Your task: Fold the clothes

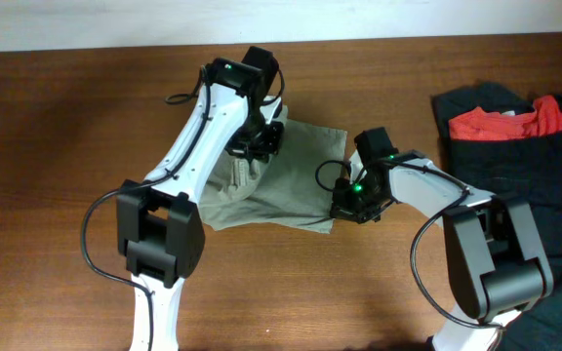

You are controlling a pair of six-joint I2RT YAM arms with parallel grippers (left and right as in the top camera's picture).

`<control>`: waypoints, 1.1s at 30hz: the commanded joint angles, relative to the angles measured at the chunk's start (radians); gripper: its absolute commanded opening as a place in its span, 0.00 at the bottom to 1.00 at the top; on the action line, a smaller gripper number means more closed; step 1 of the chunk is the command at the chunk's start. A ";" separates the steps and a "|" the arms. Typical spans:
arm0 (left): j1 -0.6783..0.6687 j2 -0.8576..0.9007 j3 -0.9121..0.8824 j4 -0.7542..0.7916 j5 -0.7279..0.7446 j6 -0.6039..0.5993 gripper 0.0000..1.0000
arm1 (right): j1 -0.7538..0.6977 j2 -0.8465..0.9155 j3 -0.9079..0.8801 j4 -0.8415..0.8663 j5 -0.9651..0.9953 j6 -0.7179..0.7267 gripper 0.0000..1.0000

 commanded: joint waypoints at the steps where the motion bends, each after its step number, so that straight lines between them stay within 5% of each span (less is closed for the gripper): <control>1: -0.015 -0.008 0.043 0.023 0.121 0.016 0.00 | 0.005 0.017 -0.044 -0.004 0.080 0.029 0.04; 6: -0.106 -0.003 0.043 0.092 0.075 0.015 0.05 | 0.005 0.017 -0.044 -0.006 0.087 0.030 0.04; 10: -0.145 0.009 0.043 0.103 0.037 0.016 0.55 | 0.005 0.016 -0.044 -0.021 0.082 0.030 0.04; 13: -0.135 0.010 0.044 0.095 0.023 0.016 0.67 | -0.011 0.009 -0.042 -0.067 0.062 0.030 0.05; 18: -0.018 0.009 0.046 0.009 -0.079 0.068 0.69 | -0.156 -0.112 0.046 -0.231 -0.029 -0.162 0.13; 20: 0.048 0.009 0.045 -0.017 -0.097 0.104 0.72 | -0.168 -0.165 0.100 -0.265 -0.185 -0.314 0.30; 22: 0.101 0.011 0.043 -0.024 -0.095 0.106 0.72 | -0.143 -0.180 0.110 -0.251 -0.202 -0.281 0.54; 23: 0.123 0.016 0.043 -0.023 -0.080 0.107 0.72 | -0.129 -0.172 0.109 -0.225 -0.161 -0.224 0.57; 28: 0.142 0.094 0.043 -0.008 0.148 0.329 0.73 | -0.109 -0.055 0.109 0.051 0.086 -0.040 0.58; 33: 0.138 0.212 0.042 -0.037 0.147 0.332 0.70 | -0.128 0.023 0.109 0.193 0.087 -0.026 0.58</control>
